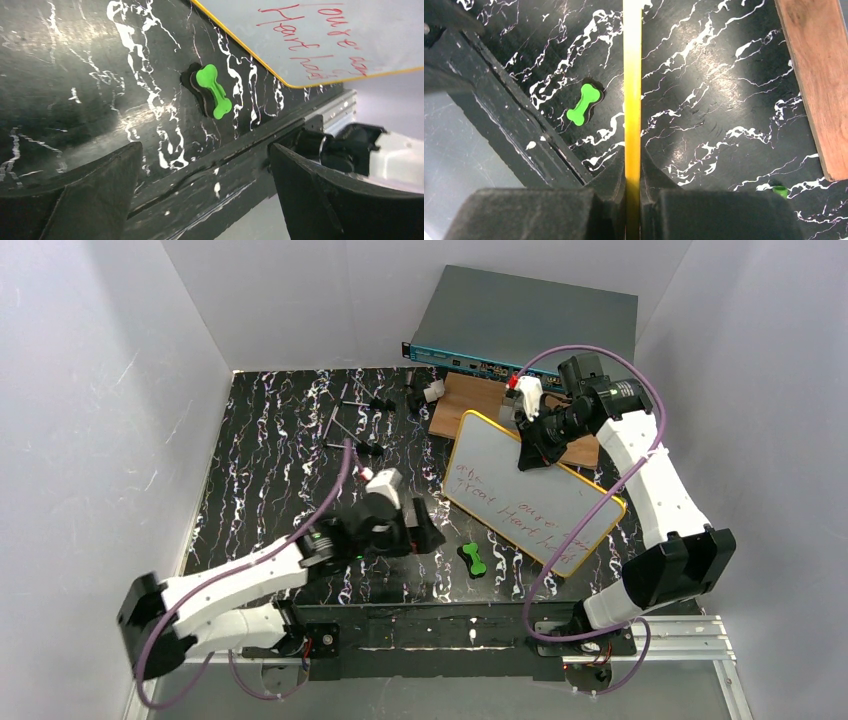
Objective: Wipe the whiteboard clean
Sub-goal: Pick up the whiteboard eraser from the center of the board.
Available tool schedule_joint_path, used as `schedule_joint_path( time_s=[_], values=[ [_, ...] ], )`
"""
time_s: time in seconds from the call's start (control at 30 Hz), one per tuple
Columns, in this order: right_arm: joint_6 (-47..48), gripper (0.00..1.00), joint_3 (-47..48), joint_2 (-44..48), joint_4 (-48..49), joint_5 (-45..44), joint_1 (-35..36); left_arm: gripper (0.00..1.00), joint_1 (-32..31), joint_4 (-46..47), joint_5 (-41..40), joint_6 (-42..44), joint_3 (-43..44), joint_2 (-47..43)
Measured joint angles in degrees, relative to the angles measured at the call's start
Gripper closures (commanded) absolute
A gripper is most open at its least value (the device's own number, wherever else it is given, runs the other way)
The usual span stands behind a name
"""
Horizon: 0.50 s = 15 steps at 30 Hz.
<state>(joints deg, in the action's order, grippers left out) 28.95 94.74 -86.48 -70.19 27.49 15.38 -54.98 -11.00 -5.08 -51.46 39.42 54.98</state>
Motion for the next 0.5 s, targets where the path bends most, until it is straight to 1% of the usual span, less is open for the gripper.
schedule_joint_path(
  time_s=[0.07, 0.17, 0.27, 0.4, 0.5],
  values=[
    [-1.70, 0.99, -0.87, 0.39, 1.62, -0.79, 0.00, 0.02, -3.85, -2.05, -4.04, -3.63, 4.83, 7.26],
    [-3.39, 0.99, -1.86, 0.68, 3.39, -1.44, 0.00, 0.02, -7.34, -3.39, -8.13, -7.74, 11.15, 17.33],
    [-4.52, 0.99, -2.54, 0.74, 4.59, -1.73, 0.00, 0.07, -9.97, -4.70, -10.82, -11.32, 16.04, 26.93],
    [-5.27, 0.99, -3.30, 1.27, 5.57, -1.68, 0.00, 0.16, -12.07, -6.99, -12.37, -14.47, 20.20, 35.52],
    [-5.55, 0.99, -3.82, 1.79, 6.03, -1.70, 0.00, 0.18, -12.87, -8.55, -12.90, -16.72, 23.23, 40.72]
  ],
)
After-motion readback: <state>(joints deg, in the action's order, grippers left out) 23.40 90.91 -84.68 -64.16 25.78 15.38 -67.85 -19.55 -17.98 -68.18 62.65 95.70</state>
